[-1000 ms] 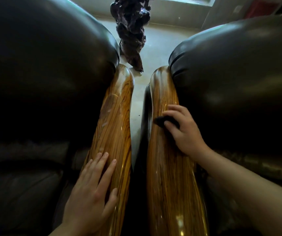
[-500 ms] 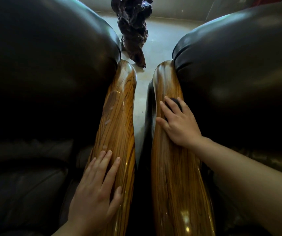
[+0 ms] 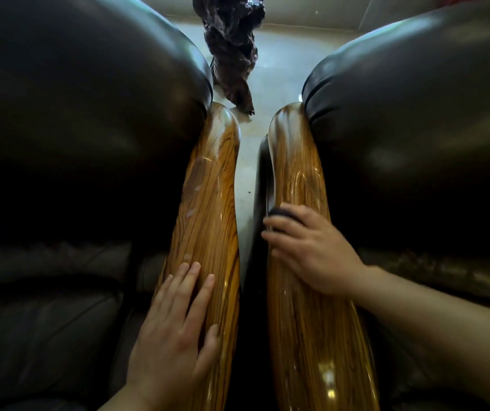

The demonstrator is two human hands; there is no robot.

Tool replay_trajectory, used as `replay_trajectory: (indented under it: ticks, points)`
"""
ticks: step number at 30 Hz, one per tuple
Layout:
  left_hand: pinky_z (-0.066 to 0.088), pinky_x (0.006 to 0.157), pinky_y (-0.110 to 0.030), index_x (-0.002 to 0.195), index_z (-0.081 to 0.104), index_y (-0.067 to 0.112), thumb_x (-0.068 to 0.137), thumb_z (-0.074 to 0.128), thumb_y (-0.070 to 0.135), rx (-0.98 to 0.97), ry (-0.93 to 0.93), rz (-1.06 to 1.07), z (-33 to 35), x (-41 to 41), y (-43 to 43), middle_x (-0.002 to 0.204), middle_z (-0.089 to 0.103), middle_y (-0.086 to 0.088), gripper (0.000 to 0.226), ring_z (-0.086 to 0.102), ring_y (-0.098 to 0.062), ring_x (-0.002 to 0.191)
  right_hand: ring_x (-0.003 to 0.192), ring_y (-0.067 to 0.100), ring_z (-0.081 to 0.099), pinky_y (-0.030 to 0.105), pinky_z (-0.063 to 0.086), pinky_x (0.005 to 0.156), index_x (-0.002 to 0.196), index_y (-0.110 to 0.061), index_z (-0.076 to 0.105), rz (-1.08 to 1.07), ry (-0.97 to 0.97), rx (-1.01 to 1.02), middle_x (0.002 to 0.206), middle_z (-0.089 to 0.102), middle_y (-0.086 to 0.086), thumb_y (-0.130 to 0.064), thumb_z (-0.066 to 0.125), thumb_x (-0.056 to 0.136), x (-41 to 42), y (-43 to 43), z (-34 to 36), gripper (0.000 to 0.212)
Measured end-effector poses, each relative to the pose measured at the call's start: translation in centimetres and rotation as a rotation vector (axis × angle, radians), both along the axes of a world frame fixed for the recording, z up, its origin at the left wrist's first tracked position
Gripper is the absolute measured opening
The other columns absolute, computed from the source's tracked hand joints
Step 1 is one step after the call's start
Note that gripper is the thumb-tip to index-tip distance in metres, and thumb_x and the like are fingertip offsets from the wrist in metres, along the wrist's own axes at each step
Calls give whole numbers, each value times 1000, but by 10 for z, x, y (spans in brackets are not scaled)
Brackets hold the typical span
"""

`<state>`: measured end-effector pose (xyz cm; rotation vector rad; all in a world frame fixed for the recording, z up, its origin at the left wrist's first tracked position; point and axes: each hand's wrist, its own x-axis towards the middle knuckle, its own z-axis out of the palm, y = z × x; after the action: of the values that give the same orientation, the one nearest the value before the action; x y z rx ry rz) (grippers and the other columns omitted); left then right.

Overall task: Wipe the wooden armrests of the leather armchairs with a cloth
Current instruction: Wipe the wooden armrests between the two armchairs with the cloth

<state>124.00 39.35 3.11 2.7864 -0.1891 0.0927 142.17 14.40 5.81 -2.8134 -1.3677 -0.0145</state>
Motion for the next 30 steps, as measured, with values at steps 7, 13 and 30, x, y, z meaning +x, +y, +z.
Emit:
replay_trajectory:
  ticks: [7, 13, 30]
  points:
    - [17, 120, -45, 152, 31, 16, 89, 47, 43, 15, 20, 16, 2, 1, -1, 162, 23, -9, 70, 16, -23, 152, 154, 22, 10, 46, 14, 124, 157, -25, 29, -610, 19, 184, 166, 24, -4, -54, 28, 104, 60, 32, 0, 61]
    - [13, 121, -43, 152, 31, 15, 88, 46, 42, 16, 30, 7, 5, 1, -2, 162, 23, -10, 71, 15, -24, 152, 156, 23, 3, 53, 21, 122, 154, -31, 33, -341, 9, 134, 167, 19, -7, -64, 28, 102, -35, 9, -12, 62]
    - [20, 120, -51, 152, 30, 14, 90, 41, 43, 12, 30, 13, 1, 0, -1, 162, 24, -13, 69, 16, -26, 152, 155, 28, 12, 57, 20, 120, 139, -23, 56, -40, -47, 167, 156, 43, -3, -47, 42, 104, -73, 8, -24, 45]
